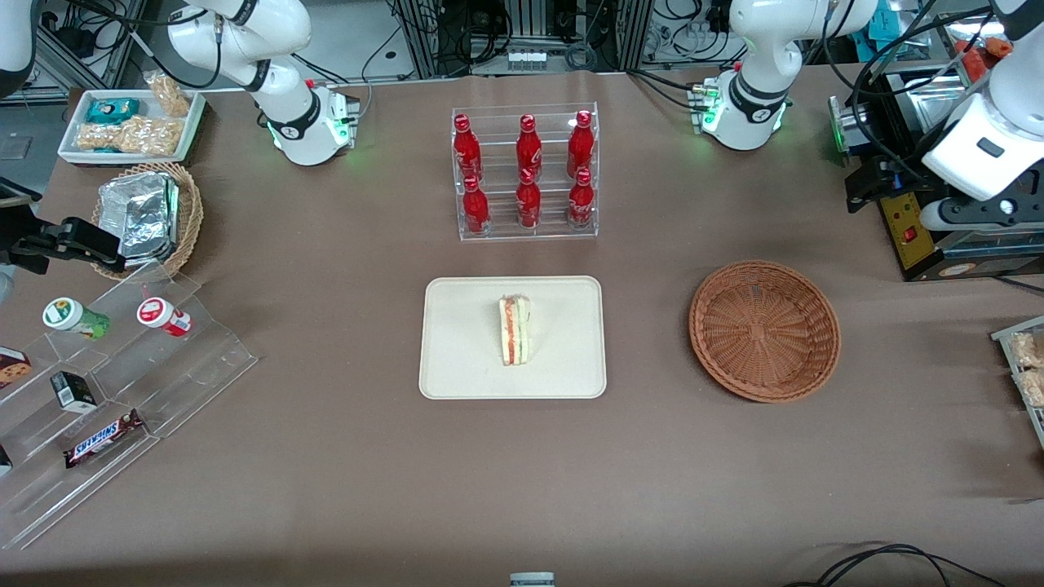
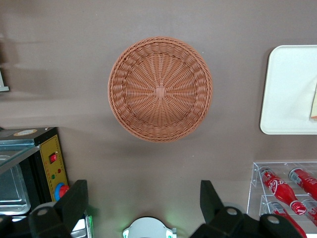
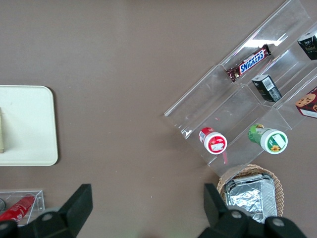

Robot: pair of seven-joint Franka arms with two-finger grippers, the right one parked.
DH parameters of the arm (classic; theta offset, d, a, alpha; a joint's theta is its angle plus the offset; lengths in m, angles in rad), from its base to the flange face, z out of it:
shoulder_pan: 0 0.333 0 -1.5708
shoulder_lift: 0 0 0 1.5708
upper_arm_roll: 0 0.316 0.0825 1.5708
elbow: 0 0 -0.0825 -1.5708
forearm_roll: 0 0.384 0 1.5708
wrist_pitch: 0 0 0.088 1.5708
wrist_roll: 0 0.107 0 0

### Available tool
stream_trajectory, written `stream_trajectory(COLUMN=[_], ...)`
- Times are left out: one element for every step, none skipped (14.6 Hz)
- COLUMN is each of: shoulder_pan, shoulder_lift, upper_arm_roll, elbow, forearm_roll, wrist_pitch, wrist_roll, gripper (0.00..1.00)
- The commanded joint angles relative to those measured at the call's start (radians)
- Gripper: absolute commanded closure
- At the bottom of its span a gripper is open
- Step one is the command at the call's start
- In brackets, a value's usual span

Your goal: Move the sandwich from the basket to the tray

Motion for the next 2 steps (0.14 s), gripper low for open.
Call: stream_trajectory(shoulder_pan=[0.020, 0.020], shoulder_lift=[-0.005, -0.006], upper_arm_roll=[-0.002, -0.002], elbow=[0.018, 0.018], forearm_roll=[-0.016, -0.016], wrist_pitch=[-0.026, -0.026], wrist_roll=[-0.007, -0.007], gripper=[0.00, 0.00])
